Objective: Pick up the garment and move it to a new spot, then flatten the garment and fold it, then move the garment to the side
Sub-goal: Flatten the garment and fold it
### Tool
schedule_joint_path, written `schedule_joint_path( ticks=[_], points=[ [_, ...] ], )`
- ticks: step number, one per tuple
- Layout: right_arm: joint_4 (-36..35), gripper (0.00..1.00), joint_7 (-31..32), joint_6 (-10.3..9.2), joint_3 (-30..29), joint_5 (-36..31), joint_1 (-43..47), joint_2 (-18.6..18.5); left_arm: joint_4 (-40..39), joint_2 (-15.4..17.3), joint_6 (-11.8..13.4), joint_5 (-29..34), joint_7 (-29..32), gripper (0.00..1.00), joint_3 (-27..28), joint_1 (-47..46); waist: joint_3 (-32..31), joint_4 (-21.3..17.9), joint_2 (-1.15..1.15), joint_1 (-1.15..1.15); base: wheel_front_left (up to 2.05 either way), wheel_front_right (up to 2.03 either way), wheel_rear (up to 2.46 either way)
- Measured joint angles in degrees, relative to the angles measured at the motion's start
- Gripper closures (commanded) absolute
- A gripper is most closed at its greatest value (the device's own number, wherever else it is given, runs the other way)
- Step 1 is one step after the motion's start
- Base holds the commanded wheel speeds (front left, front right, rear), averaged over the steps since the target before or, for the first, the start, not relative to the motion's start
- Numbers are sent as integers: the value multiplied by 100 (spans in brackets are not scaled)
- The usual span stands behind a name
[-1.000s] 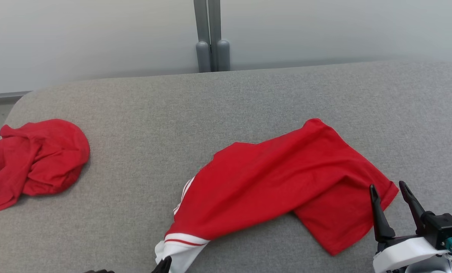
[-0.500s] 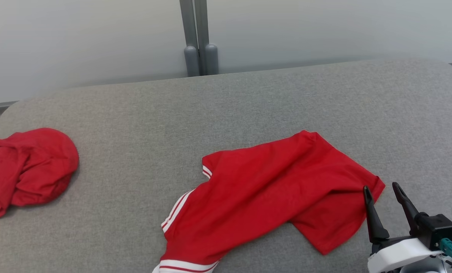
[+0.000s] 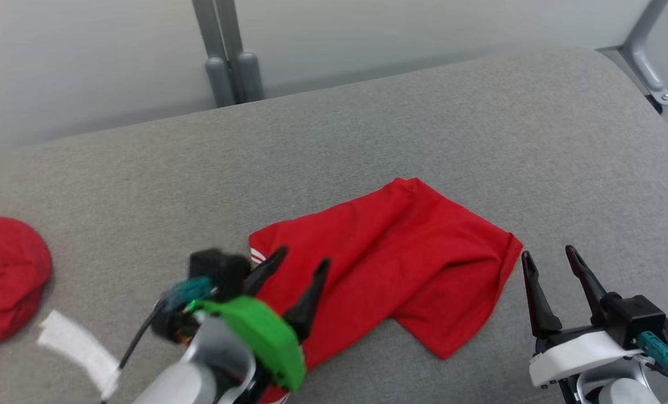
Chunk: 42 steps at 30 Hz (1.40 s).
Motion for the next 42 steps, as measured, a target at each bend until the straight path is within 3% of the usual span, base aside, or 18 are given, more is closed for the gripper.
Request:
schedule_joint_path(
  ticks=[3, 8, 15, 19, 20, 25, 27, 33, 42],
  points=[
    [21, 0, 0, 0, 12, 18, -94, 31, 1024, -606, -232, 187, 287, 0, -370, -1005, 109, -207, 0, 0, 0, 0, 0],
    [83, 0, 0, 0, 68, 60, -213, 94, 2664, -1168, -346, 532, 364, 0, -616, -2046, 268, -554, 0, 0, 0, 0, 0],
    [115, 0, 0, 0, 86, 84, -272, 97, 4396, -1540, -693, 593, 242, 0, -803, -2698, 421, -1038, 0, 0, 0, 0, 0],
    [158, 0, 0, 0, 127, 100, -285, 99, 5254, -1630, -765, 736, 131, 0, -956, -3061, 481, -1229, 0, 0, 0, 0, 0],
    [169, 0, 0, 0, 148, 110, -303, 99, 5446, -1639, -762, 824, 12, 100, -957, -3133, 497, -1263, 0, 0, 0, 0, 0],
    [185, 0, 0, 0, 155, 116, -364, 107, 6021, -1695, -867, 793, -622, 100, -854, -3345, 518, -1335, 0, 0, 0, 0, 0],
    [182, 0, 0, 0, 90, 125, -349, 97, 6026, -1742, -868, 665, -1187, 100, -684, -3403, 500, -1298, 0, 0, 0, 0, 0],
    [194, 0, 0, 0, -25, 124, -167, -8, 5771, -1803, -514, 463, -2695, 100, -81, -3655, 386, -1066, 0, 0, 0, 0, 0],
    [178, 0, 0, 0, 222, 174, -412, -109, 6601, -1303, -104, 537, -2938, 100, 482, -3907, 432, -848, 0, 0, 0, 0, 0]
  ],
)
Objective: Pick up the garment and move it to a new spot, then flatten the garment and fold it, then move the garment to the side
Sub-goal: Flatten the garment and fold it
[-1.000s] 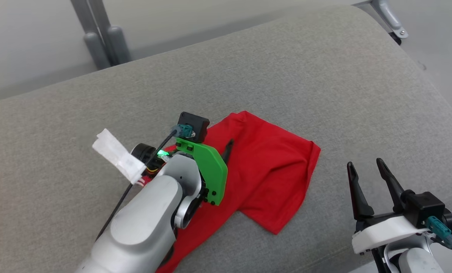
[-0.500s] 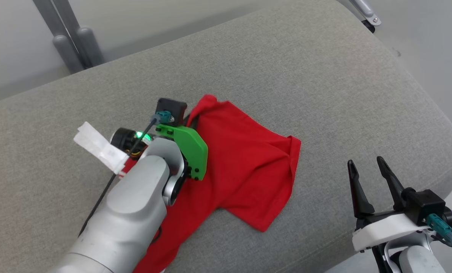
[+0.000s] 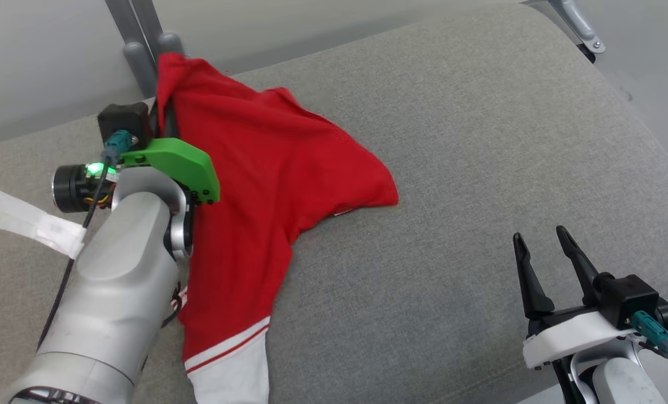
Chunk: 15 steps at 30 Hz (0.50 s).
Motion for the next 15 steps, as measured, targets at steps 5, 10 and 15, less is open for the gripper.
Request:
schedule_joint_path(
  ticks=[5, 10, 15],
  points=[
    [37, 0, 0, 0, -35, 19, -23, -15, 423, -115, -535, -48, -18, 0, 71, 77, 143, -57, 0, 0, 0, 0, 0],
    [40, 0, 0, 0, -194, 35, 70, 31, 361, -24, -367, -5, -20, 0, 358, 89, 197, -8, 0, 0, 0, 0, 0],
    [37, 0, 0, 0, -242, 34, 130, 107, -160, 125, -126, 324, -34, 0, 579, 503, 178, 117, 0, 0, 0, 0, 0]
  ],
)
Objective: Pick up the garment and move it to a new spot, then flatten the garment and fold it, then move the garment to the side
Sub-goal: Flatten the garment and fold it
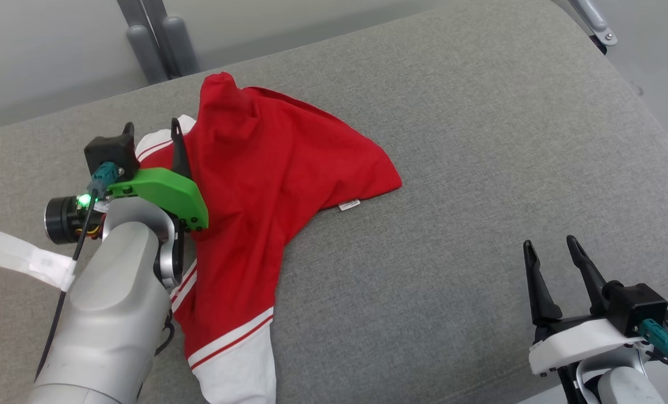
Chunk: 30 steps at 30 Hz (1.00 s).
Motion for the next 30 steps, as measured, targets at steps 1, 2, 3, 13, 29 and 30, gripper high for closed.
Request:
schedule_joint_path(
  ticks=[1, 2, 3, 13, 29, 30],
  points=[
    [0, 0, 0, 0, 16, -1, 5, 9, -71, 14, 7, 45, 0, 0, 13, 85, -13, 16, 0, 0, 0, 0, 0],
    [0, 0, 0, 0, 30, -2, 5, 13, -180, 31, 44, 75, 0, 0, 51, 121, -24, 26, 0, 0, 0, 0, 0],
    [-1, 0, 0, 0, 34, -4, 6, 19, -379, 65, 84, 154, 0, 0, 89, 135, -36, 39, 0, 0, 0, 0, 0],
    [-37, 0, 0, 0, 97, 2, -4, -18, -1629, -426, -427, 762, 100, 0, -719, 495, -16, 38, 0, 0, 0, 0, 0],
    [19, 0, 0, 0, 285, 138, -316, 185, -274, -658, -1338, 1221, 1085, 0, -2461, -164, 657, -666, 0, 0, 0, 0, 0],
    [22, 0, 0, 0, 275, 154, -316, 193, -160, -659, -1346, 1222, 1100, 0, -2485, -208, 696, -714, 0, 0, 0, 0, 0]
  ],
)
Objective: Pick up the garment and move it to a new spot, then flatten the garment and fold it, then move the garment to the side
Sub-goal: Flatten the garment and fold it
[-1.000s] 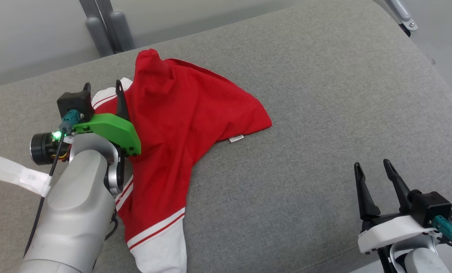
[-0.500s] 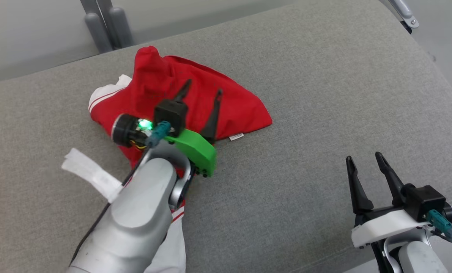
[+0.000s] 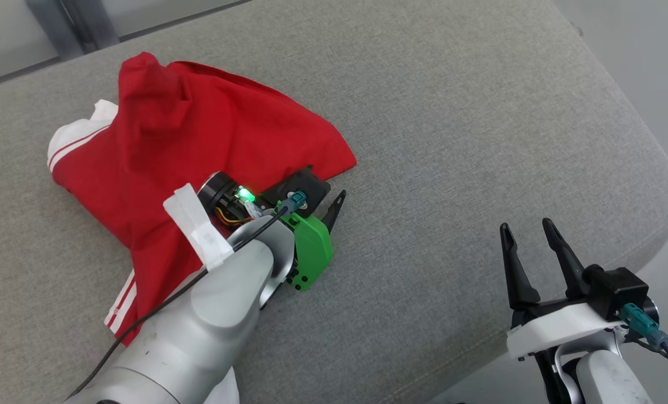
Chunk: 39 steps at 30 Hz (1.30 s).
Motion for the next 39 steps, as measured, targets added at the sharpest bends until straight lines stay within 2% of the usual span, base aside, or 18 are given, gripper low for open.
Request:
schedule_joint_path(
  ticks=[5, 6, 7, 8, 12, 17, 20, 26, 29, 30, 31, 35, 39],
  points=[
    [7, 0, 0, 0, -2, 8, -46, 56, 612, -4, 74, 60, 138, 0, -56, -278, 180, -169, 0, 0, 0, 0, 0],
    [8, 0, 0, 0, -4, 8, -47, 63, 708, -9, 79, 60, 182, 3, -56, -325, 201, -189, 0, 0, 0, 0, 0],
    [9, 0, 0, 0, -7, 8, -47, 70, 806, -14, 96, 60, 234, 67, -49, -380, 222, -209, 0, 0, 0, 0, 0],
    [15, 0, 0, 0, -9, 8, -48, 76, 897, -26, 101, 57, 296, 100, -51, -438, 236, -222, 0, 0, 0, 0, 0],
    [54, 0, 0, 0, -31, 7, -52, 91, 1046, -32, 60, -81, 353, 100, -29, -546, 220, -189, 0, 0, 0, 0, 0],
    [90, 0, 0, 0, -21, -2, -53, 105, 744, 10, 30, -370, 254, 100, -51, -532, 113, -116, 0, 0, 0, 0, 0],
    [116, 0, 0, 0, -15, -3, -48, 113, 180, 15, -40, -745, 292, 100, -131, -428, 27, -75, 0, 0, 0, 0, 0],
    [180, 0, 0, 0, -25, -12, 15, 113, -1301, 2, -179, -1641, 870, 100, -827, 114, -145, -10, 0, 0, 0, 0, 0],
    [220, 0, 0, 0, -8, -12, 19, 112, -1713, -14, 2, -1869, 868, 100, -1123, 252, -186, -18, 0, 0, 0, 0, 0],
    [233, 0, 0, 0, 7, -11, 19, 112, -1771, -11, 74, -1897, 772, 74, -1191, 285, -186, -30, 0, 0, 0, 0, 0],
    [248, 0, 0, 0, 25, -11, 17, 112, -1829, -5, 125, -1967, 634, 0, -1252, 334, -184, -50, 0, 0, 0, 0, 0],
    [277, 0, 0, 0, 12, -1, 11, 113, -1997, -4, 166, -2716, 353, 0, -1443, 653, -173, -125, 0, 0, 0, 0, 0],
    [279, 0, 0, 0, -88, -1, 15, 114, -2165, -8, 202, -3184, 129, 0, -1615, 666, -165, -87, 0, 0, 0, 0, 0]
  ],
)
